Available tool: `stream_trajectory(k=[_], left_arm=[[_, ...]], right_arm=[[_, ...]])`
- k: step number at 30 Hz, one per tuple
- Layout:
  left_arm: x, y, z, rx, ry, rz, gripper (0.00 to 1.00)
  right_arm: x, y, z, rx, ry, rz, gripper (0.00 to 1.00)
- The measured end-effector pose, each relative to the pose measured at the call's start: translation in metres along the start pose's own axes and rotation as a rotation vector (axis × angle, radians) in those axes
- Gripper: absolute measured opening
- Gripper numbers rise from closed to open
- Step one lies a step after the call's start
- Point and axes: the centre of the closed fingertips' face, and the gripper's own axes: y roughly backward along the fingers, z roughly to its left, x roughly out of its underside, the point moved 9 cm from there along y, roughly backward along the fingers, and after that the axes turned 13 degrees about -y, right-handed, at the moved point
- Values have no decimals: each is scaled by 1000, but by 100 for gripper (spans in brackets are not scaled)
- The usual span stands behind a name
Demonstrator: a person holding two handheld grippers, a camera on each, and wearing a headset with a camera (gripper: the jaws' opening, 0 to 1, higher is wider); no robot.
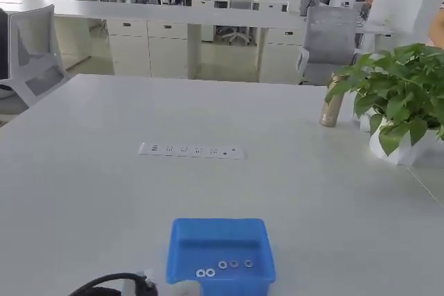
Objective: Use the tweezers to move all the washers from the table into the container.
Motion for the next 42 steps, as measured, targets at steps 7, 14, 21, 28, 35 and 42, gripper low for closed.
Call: stream_trajectory(k=[7, 14, 21, 28, 35, 42], left_arm=[[26, 18, -12, -61, 262, -165, 24], [38, 44, -24, -232, 550, -499, 41], [40, 57, -30, -427, 698, -768, 58], [31, 62, -33, -586, 670, -807, 73], [20, 62, -31, -643, 638, -853, 82], [9, 68, -34, -722, 643, -887, 99]], right_arm=[[-5, 2, -2, 20, 2, -28, 85], [-15, 11, -5, 41, -24, -110, 85], [-23, 20, -10, 52, -64, -231, 87], [-30, 34, -9, 69, -70, -333, 93], [-33, 43, -2, 109, 39, -360, 99], [-27, 49, -1, 101, 15, -414, 99]])
